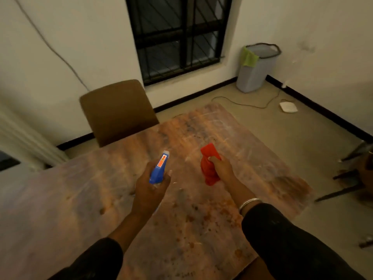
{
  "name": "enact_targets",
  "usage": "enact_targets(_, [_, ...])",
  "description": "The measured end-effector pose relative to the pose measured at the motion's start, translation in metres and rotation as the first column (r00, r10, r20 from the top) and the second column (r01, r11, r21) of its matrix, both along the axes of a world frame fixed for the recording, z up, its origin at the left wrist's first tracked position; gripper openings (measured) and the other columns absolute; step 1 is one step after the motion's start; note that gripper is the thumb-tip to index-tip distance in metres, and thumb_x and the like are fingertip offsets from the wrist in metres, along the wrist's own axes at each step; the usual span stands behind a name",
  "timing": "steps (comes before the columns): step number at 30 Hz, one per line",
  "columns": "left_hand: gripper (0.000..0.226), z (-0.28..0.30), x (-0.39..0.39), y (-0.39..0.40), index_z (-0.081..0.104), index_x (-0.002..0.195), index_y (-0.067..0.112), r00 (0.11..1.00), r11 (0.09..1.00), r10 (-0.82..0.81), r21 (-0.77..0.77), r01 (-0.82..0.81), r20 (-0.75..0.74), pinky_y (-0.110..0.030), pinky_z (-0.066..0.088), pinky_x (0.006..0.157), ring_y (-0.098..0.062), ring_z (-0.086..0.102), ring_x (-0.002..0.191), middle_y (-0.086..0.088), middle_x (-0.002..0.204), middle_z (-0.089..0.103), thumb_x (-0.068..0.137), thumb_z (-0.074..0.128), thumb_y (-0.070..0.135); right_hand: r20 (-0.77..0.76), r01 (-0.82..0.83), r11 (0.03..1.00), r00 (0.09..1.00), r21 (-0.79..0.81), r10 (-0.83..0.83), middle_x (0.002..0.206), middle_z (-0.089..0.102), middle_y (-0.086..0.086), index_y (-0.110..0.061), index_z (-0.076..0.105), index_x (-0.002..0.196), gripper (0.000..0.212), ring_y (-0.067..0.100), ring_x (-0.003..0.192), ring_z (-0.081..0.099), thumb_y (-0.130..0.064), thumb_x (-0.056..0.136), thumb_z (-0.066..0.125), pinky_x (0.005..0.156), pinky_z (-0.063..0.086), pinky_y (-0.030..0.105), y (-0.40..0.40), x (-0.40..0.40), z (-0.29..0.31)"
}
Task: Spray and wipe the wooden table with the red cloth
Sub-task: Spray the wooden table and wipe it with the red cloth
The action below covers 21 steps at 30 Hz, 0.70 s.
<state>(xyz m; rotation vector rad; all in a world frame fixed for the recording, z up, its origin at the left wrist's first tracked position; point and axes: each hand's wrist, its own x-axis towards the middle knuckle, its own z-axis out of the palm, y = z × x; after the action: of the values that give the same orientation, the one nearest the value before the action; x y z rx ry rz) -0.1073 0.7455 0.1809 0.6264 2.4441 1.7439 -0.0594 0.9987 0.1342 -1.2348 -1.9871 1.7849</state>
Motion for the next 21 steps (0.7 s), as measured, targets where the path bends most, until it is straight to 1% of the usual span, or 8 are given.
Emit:
enact_targets(2, [0.033,0.003,-0.022,-0.05,0.057,0.118,0.022,0.999,0.998,0.041,-0.037,-0.041,-0.011,-0.019,0.051,0.066,-0.017,0.063,0.07,-0.001,0.084,0.063,0.088,0.069,0.028,-0.015,-0.09,0.996,0.996,0.009,0.09,0.073,0.061,0.002,-0.012,0.062,0.098,0.005,0.019,0.063,0.056,-0.007,0.099,0.062,0.054,0.046,0.022,-0.049,-0.03,0.004])
enact_targets(3, [0.039,0.004,-0.032,-0.079,0.057,0.124,0.02,0.998,0.997,0.058,-0.048,-0.059,-0.023,-0.016,0.051,0.068,-0.016,0.063,0.074,-0.001,0.089,0.064,0.088,0.069,0.029,-0.009,-0.146,0.989,0.989,0.033,0.147,0.079,0.064,0.003,-0.013,0.063,0.105,0.007,0.021,0.067,0.058,-0.009,0.099,0.064,0.06,0.046,0.025,-0.078,-0.046,0.005])
enact_targets(6, [0.044,0.01,-0.058,-0.165,0.056,0.129,0.019,0.994,0.989,0.1,-0.103,-0.105,-0.051,-0.016,0.053,0.073,-0.014,0.065,0.082,0.002,0.102,0.066,0.088,0.068,0.032,0.058,-0.295,0.945,0.955,0.144,0.29,0.106,0.071,0.009,-0.012,0.064,0.129,0.032,0.023,0.083,0.068,-0.018,0.098,0.07,0.07,0.053,0.028,-0.164,-0.087,0.007])
enact_targets(9, [0.035,0.014,-0.073,-0.244,0.06,0.12,0.023,0.987,0.979,0.153,-0.125,-0.159,-0.054,-0.019,0.052,0.074,-0.011,0.065,0.085,0.004,0.103,0.068,0.087,0.07,0.031,0.091,-0.414,0.882,0.91,0.224,0.404,0.128,0.068,0.012,-0.009,0.057,0.145,0.052,0.031,0.111,0.068,-0.024,0.097,0.072,0.095,0.056,0.04,-0.239,-0.122,0.007])
enact_targets(14, [0.027,0.014,-0.092,-0.387,0.066,0.112,0.021,0.982,0.962,0.181,-0.198,-0.189,-0.057,-0.032,0.056,0.075,-0.018,0.068,0.083,0.003,0.098,0.071,0.086,0.073,0.026,0.116,-0.536,0.766,0.839,0.354,0.532,0.147,0.057,0.009,-0.016,0.048,0.154,0.063,0.03,0.131,0.055,-0.03,0.098,0.073,0.111,0.048,0.043,-0.369,-0.173,0.006])
enact_targets(16, [0.026,0.007,-0.098,-0.439,0.066,0.109,0.019,0.972,0.94,0.231,-0.248,-0.233,-0.039,-0.038,0.057,0.076,-0.021,0.068,0.083,0.001,0.096,0.072,0.084,0.074,0.021,0.142,-0.57,0.726,0.813,0.385,0.564,0.15,0.054,0.011,-0.016,0.048,0.155,0.064,0.033,0.135,0.051,-0.029,0.097,0.073,0.114,0.046,0.048,-0.415,-0.189,0.002])
enact_targets(18, [0.023,-0.004,-0.102,-0.48,0.067,0.105,0.017,0.961,0.915,0.278,-0.301,-0.269,-0.014,-0.041,0.057,0.076,-0.022,0.067,0.08,0.0,0.091,0.071,0.084,0.074,0.018,0.169,-0.574,0.704,0.811,0.417,0.561,0.149,0.054,0.012,-0.015,0.049,0.154,0.063,0.034,0.135,0.05,-0.028,0.097,0.073,0.113,0.045,0.045,-0.45,-0.2,-0.005])
enact_targets(21, [0.015,-0.023,-0.105,-0.526,0.064,0.094,0.02,0.95,0.879,0.311,-0.39,-0.273,0.035,-0.038,0.055,0.069,-0.021,0.063,0.07,0.0,0.078,0.067,0.083,0.074,0.021,0.209,-0.536,0.715,0.841,0.449,0.5,0.149,0.053,0.013,-0.016,0.047,0.155,0.062,0.035,0.136,0.048,-0.032,0.099,0.07,0.112,0.044,0.046,-0.49,-0.207,-0.016])
